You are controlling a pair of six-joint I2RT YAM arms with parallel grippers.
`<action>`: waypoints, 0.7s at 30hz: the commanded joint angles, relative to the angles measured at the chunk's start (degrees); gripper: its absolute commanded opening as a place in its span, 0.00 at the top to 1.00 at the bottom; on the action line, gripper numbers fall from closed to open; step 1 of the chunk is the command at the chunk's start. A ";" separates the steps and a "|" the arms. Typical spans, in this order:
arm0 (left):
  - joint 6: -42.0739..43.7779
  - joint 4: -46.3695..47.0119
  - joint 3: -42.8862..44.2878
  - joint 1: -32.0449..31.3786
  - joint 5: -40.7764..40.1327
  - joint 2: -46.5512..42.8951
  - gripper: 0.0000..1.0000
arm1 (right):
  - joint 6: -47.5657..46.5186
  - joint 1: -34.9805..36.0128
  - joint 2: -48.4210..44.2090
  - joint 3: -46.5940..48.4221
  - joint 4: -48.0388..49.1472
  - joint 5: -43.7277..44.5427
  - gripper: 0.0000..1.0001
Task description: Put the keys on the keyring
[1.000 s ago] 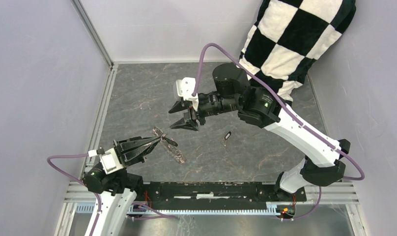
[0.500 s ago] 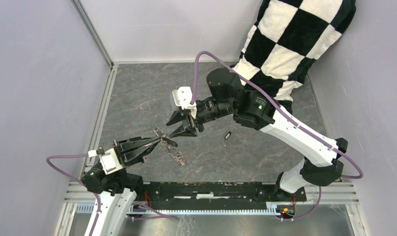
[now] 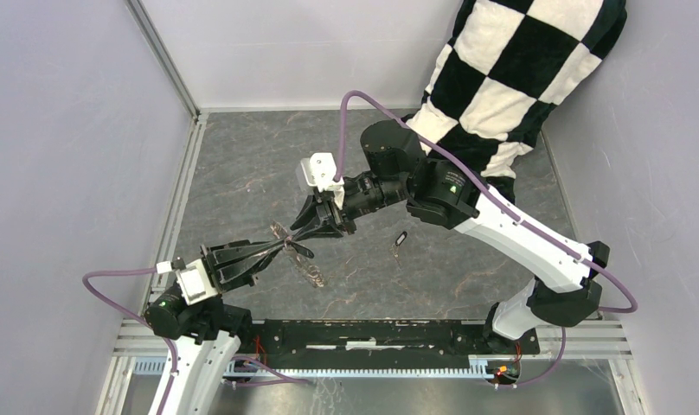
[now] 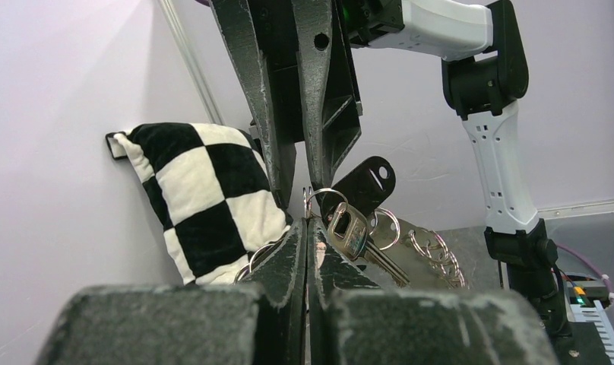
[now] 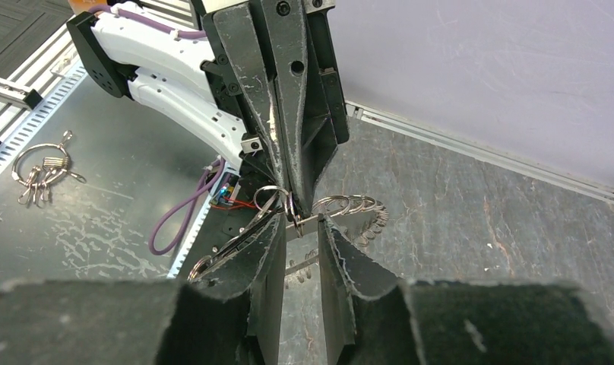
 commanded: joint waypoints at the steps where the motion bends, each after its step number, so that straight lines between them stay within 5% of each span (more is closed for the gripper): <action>1: -0.19 0.68 2.08 -0.03 -0.91 0.05 0.98 | 1.17 0.37 0.50 0.99 2.00 -1.07 0.73; 7: -0.01 0.60 2.26 -0.03 -1.00 0.23 0.98 | 1.09 0.40 0.60 0.84 1.30 -0.96 0.77; 14: 0.21 0.44 2.26 -0.04 -0.66 0.53 0.98 | 1.35 0.45 0.73 1.14 1.18 0.18 1.00; 17: 1.10 -0.83 2.54 -0.03 -0.81 0.73 0.98 | 1.87 0.42 -0.17 -0.08 1.90 3.12 1.00; 21: 6.23 -9.10 4.65 -0.03 -2.32 0.89 0.83 | 2.63 0.45 -2.86 -3.09 3.69 9.03 1.00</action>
